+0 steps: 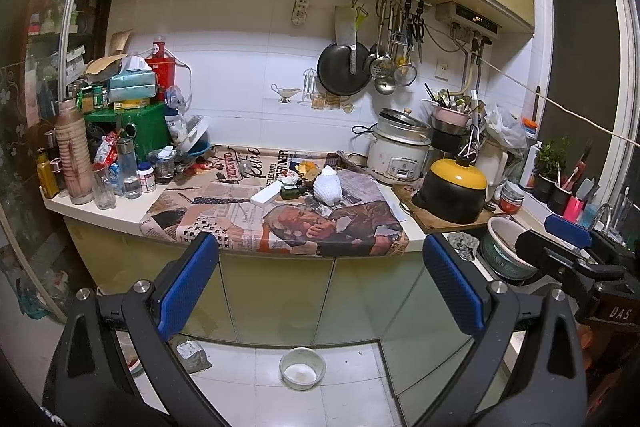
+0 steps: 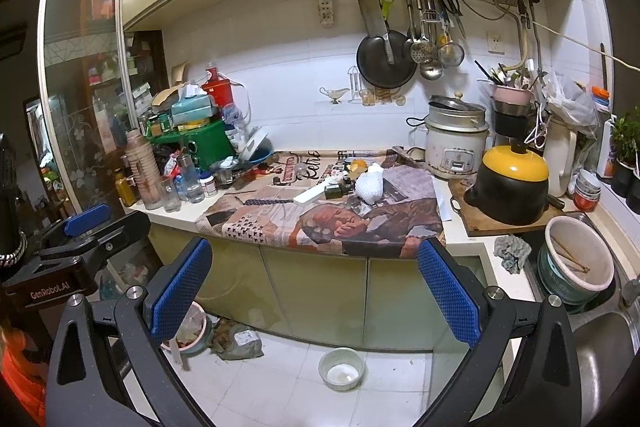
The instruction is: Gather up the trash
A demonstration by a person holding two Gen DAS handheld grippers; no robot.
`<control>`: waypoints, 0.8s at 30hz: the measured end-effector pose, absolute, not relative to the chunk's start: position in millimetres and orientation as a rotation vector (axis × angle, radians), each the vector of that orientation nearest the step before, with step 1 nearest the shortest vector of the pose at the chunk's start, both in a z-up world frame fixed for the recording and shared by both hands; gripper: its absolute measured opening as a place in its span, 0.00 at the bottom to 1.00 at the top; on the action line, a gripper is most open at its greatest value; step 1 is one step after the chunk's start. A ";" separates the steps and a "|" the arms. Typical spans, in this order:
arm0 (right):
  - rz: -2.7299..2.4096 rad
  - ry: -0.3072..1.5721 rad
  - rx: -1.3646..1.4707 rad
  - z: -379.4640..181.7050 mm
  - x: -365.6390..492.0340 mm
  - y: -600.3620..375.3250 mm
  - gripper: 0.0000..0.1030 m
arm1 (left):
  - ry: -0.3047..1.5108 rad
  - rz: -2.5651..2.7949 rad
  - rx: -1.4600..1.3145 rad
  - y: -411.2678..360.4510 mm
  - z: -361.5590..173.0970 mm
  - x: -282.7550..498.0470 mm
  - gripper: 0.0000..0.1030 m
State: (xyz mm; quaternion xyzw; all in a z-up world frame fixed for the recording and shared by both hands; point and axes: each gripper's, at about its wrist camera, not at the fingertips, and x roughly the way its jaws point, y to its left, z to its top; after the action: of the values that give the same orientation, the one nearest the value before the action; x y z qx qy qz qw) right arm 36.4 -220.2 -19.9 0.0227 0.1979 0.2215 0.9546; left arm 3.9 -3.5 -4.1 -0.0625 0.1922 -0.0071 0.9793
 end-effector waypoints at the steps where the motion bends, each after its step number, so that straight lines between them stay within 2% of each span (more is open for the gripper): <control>1: 0.450 0.401 0.047 -19.7 37.0 -220.3 0.99 | 0.388 -0.015 -0.127 -2.9 -3.6 3.5 1.00; 24: 0.459 0.399 0.051 -15.7 53.8 -213.7 0.99 | 0.394 -0.012 -0.130 -4.4 -4.8 19.1 1.00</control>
State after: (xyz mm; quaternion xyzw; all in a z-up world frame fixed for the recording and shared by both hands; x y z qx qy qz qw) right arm 53.8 -213.7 -15.7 0.0252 0.1966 0.2258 0.9538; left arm 19.1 -4.4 -4.8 -0.0647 0.1955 -0.0059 0.9786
